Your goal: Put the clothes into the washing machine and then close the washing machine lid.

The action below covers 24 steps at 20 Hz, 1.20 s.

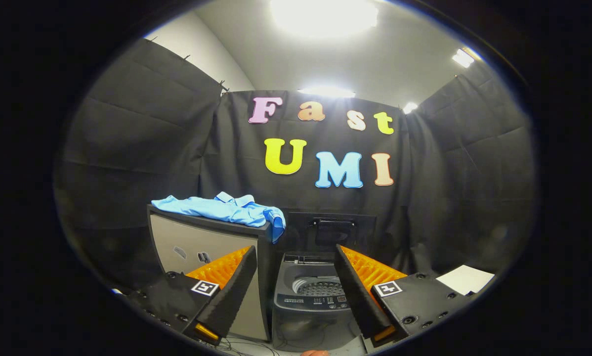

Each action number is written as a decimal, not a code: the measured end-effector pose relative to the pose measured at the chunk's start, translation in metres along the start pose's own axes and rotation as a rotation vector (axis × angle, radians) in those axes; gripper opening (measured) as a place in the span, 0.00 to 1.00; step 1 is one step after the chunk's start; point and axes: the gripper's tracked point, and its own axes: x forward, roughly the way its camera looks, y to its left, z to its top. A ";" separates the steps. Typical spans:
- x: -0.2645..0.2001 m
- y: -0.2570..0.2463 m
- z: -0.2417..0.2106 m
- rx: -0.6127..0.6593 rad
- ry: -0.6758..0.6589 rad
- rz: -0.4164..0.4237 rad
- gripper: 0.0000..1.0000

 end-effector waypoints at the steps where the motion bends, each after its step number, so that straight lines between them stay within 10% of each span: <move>1: 0.001 0.001 0.003 -0.003 -0.003 0.004 0.98; 24: 0.131 0.075 0.177 0.080 0.080 0.260 0.98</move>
